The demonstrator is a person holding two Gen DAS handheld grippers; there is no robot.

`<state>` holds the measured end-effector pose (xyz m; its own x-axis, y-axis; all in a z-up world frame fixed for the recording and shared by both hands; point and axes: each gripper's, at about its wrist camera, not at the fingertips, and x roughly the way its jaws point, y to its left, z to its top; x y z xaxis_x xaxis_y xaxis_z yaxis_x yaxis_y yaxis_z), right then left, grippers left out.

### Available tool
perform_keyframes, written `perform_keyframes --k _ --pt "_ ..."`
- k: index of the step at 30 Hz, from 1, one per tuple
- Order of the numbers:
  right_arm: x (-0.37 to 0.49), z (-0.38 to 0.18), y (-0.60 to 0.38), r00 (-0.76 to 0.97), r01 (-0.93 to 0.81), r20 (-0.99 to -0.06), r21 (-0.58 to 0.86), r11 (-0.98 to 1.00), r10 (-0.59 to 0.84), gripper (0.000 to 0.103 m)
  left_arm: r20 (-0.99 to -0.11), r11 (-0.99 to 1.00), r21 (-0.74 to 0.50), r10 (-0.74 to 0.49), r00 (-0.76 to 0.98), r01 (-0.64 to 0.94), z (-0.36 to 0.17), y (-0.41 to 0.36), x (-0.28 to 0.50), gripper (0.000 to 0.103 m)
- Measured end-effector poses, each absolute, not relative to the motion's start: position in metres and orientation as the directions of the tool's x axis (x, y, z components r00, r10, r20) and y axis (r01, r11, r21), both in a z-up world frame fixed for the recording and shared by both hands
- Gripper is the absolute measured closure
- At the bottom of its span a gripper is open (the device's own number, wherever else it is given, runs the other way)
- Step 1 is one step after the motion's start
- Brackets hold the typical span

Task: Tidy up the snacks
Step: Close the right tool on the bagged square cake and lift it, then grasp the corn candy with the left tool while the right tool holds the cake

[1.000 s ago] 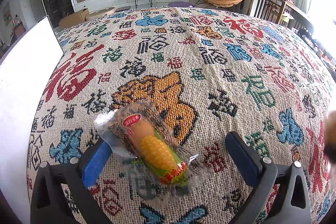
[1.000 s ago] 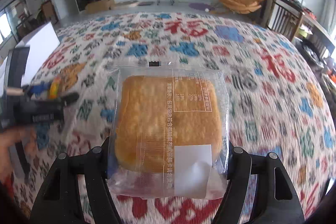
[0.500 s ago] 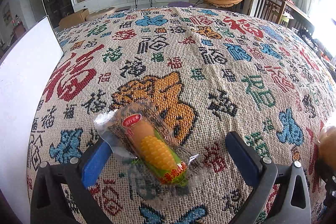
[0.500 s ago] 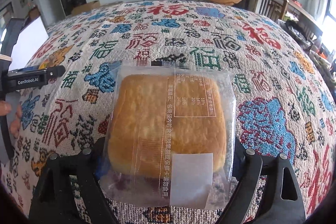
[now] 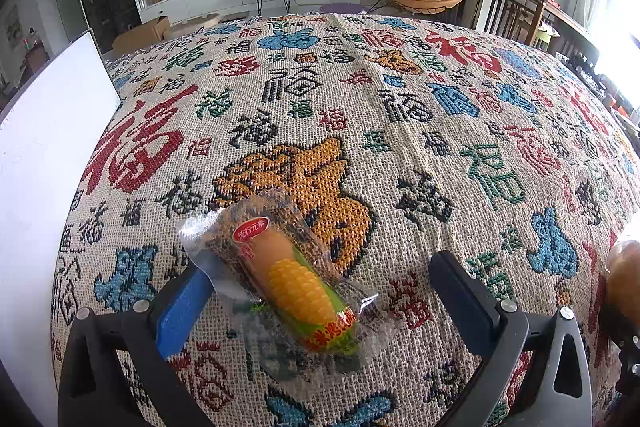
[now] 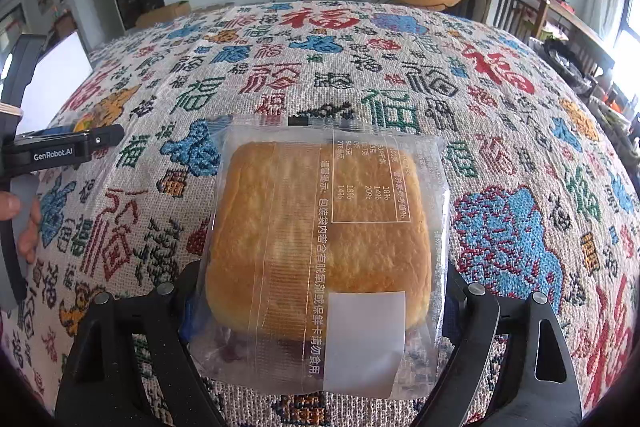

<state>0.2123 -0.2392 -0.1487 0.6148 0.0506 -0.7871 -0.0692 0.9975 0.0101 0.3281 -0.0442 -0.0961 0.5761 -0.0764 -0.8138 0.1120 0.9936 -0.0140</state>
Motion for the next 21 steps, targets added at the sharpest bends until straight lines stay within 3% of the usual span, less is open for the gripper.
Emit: perform_keyframes --k 21 --pt "0.2108 -0.1489 -0.2384 0.615 -0.070 -0.787 0.010 0.998 0.051 0.014 -0.814 0.994 -0.014 -0.077 0.576 0.112 -0.0961 -0.0443 0.3280 0.000"
